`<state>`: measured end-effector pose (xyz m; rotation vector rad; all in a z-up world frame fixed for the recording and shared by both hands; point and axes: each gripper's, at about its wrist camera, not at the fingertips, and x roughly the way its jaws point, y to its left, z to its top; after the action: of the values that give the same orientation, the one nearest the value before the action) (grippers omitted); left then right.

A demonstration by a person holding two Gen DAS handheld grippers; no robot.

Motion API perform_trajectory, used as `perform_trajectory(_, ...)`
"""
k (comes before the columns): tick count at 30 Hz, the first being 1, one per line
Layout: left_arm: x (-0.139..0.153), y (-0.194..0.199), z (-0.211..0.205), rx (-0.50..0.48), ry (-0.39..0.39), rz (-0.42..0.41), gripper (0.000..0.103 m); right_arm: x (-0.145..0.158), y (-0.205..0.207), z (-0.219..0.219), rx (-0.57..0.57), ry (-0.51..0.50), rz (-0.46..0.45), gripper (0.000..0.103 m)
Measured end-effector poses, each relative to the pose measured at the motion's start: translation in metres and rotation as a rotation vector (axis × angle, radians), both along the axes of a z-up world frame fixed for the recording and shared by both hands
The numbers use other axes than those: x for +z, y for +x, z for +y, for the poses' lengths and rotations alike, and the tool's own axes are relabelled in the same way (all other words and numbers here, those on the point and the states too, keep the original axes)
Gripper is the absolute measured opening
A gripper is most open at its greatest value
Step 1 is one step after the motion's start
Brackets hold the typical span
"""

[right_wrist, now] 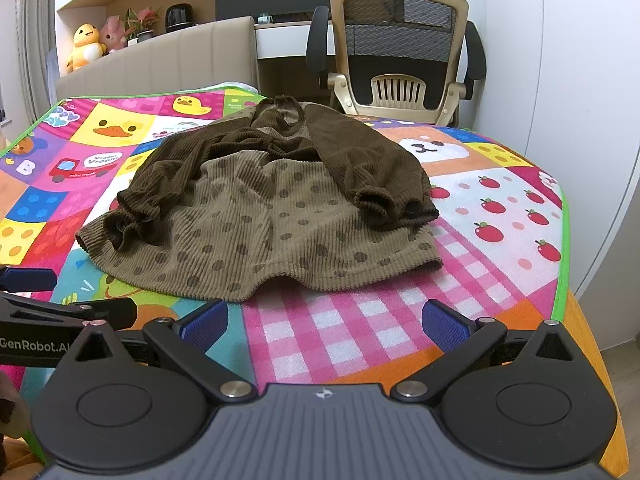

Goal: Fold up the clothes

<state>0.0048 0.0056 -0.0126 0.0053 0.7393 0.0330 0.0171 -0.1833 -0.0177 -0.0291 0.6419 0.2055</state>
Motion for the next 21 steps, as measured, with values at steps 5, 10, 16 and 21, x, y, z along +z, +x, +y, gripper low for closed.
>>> perform_trajectory(5, -0.0002, 0.0002, 0.0005, 0.001, -0.003, 0.003, 0.103, -0.0009, 0.0007, 0.0002, -0.002, -0.001, 0.003, 0.103)
perform_trajectory(10, -0.0007, 0.0018, 0.0013, 0.001, -0.006, 0.01, 0.103, -0.0024, 0.0012, 0.0003, 0.001, 0.0, 0.009, 0.103)
perform_trajectory(16, -0.0021, 0.0038, 0.0023, 0.004, -0.01, 0.022, 0.103, -0.0037, 0.0024, 0.0, 0.002, 0.004, 0.017, 0.103)
perform_trajectory(21, -0.0022, 0.0047, 0.0027, 0.005, -0.01, 0.026, 0.103, -0.0039, 0.0027, 0.0001, 0.004, 0.006, 0.021, 0.103)
